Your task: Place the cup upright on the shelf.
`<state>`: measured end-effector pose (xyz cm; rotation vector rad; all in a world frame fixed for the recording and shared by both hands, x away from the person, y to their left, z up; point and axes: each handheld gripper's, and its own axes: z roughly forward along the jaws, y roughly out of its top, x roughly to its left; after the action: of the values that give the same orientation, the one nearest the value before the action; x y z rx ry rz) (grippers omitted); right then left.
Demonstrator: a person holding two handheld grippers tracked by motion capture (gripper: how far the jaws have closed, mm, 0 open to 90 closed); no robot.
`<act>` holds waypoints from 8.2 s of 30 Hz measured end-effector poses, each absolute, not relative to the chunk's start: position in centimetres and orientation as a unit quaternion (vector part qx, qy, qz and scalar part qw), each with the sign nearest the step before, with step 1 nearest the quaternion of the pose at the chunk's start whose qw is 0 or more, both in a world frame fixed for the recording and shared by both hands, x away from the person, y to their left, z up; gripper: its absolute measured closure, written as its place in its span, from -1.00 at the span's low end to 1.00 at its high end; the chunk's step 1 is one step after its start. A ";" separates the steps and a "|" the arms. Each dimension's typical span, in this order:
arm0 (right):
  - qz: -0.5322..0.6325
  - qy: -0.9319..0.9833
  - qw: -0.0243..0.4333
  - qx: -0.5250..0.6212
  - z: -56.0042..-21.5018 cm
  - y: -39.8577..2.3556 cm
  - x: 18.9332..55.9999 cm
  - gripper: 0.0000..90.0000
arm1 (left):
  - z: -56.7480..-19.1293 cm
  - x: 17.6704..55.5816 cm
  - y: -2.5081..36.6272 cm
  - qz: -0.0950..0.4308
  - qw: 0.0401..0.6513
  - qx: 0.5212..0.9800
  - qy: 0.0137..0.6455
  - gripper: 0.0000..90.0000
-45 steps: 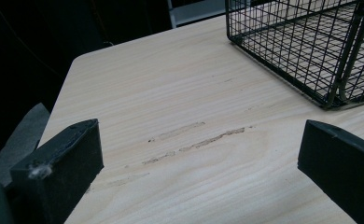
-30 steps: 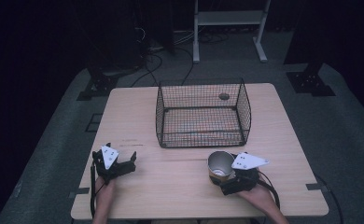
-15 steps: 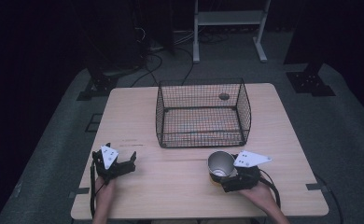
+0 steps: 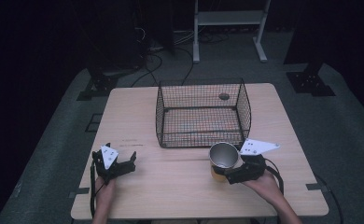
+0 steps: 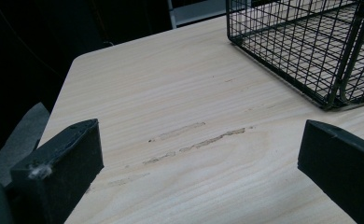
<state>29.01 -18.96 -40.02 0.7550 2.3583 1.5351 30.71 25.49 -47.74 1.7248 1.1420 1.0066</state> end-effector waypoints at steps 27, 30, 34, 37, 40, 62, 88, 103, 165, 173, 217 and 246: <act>0.536 0.802 0.099 0.243 -35.7 -19.2 30.2 -0.74 | -47.7 30.7 25.5 0.399 0.409 0.684 0.453 -1.00; 0.539 0.800 0.098 0.243 -35.2 -19.2 30.4 -0.74 | -47.7 30.7 25.5 0.399 0.409 0.684 0.454 -1.00; 0.537 0.803 0.094 0.241 -34.7 -19.0 30.7 -0.74 | -47.7 30.7 25.5 0.399 0.409 0.684 0.454 -1.00; 0.536 0.804 0.093 0.239 -34.3 -18.9 30.9 -0.74 | -47.7 30.7 25.5 0.399 0.409 0.684 0.454 -1.00; 0.539 0.803 0.091 0.237 -33.9 -18.8 31.2 -0.74 | -47.7 30.7 25.5 0.399 0.409 0.683 0.454 -1.00; 0.528 0.812 0.084 0.233 -31.2 -17.0 35.7 -0.74 | -47.7 30.7 25.5 0.398 0.410 0.683 0.455 -1.00; 0.507 0.822 0.074 0.248 -31.1 -14.9 41.1 -0.75 | -47.7 30.7 25.6 0.397 0.412 0.682 0.454 -1.00; 0.502 0.822 0.072 0.257 -31.2 -14.1 43.6 -0.75 | -47.7 30.7 25.7 0.396 0.413 0.682 0.455 -1.00; 0.467 0.826 0.062 0.309 -37.6 -10.5 53.1 -0.76 | -47.7 30.7 25.9 0.392 0.421 0.677 0.459 -1.00; 0.461 0.829 0.065 0.311 -38.2 -10.4 53.4 -0.76 | -47.7 30.7 25.9 0.393 0.421 0.677 0.459 -1.00; 0.398 0.867 0.103 0.280 -40.1 -9.2 52.6 -0.86 | -47.7 30.7 25.8 0.394 0.421 0.677 0.457 -1.00; 0.463 0.832 0.121 0.281 -37.5 -9.4 52.1 -0.95 | -47.7 30.7 25.7 0.395 0.417 0.679 0.457 -1.00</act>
<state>52.10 -9.44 -37.48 0.8214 2.4286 1.3519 30.70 25.74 -47.71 1.7040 1.1477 0.9917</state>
